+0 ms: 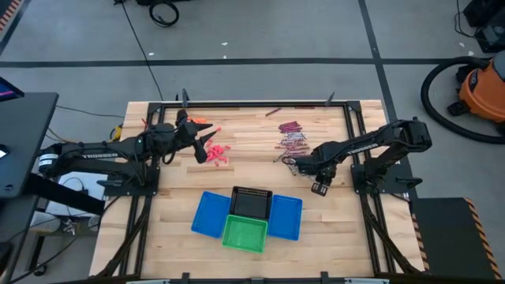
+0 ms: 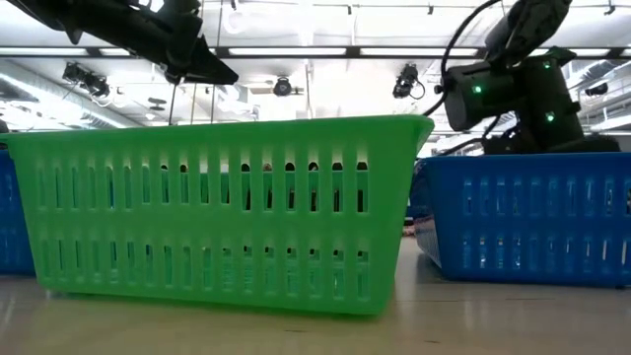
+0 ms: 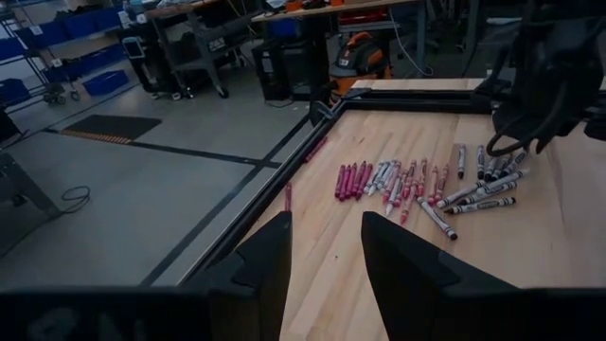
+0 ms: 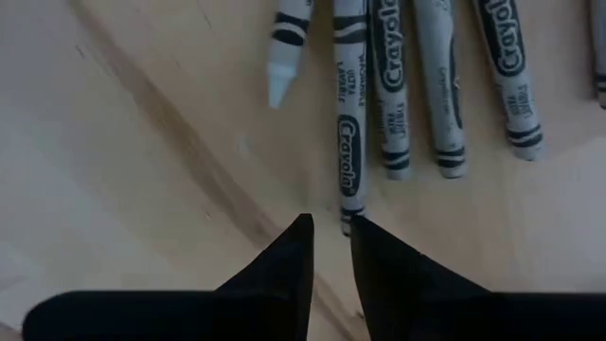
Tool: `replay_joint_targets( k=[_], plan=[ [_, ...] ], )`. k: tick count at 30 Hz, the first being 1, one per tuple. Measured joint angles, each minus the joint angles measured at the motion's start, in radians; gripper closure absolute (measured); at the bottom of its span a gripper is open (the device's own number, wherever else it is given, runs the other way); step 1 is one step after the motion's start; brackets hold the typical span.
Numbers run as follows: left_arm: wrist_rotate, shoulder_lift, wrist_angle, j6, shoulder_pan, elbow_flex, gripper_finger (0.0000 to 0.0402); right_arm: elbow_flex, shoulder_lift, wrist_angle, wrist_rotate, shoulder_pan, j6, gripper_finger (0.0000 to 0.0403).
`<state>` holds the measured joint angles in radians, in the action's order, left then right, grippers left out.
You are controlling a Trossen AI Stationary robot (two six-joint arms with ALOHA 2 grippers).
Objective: Sort crayons
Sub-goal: Put the black crayon into the black bin
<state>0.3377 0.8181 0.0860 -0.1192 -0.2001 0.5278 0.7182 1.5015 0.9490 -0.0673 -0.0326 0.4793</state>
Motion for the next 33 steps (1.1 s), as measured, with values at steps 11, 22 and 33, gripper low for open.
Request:
replay_joint_targets(
  k=[11,22,33],
  plan=[
    [0.000,0.000,0.000,0.000,0.000,0.000,0.0260,-0.002,0.002,0.004,0.052,0.000,-0.006,0.0326],
    [0.000,0.000,-0.001,0.001,0.000,0.000,0.0260,0.030,-0.031,0.057,0.101,0.018,0.018,0.0326],
    [0.000,0.000,-0.013,0.002,0.000,0.000,0.0260,-0.081,-0.037,-0.112,0.120,0.019,0.039,0.0325]
  ],
)
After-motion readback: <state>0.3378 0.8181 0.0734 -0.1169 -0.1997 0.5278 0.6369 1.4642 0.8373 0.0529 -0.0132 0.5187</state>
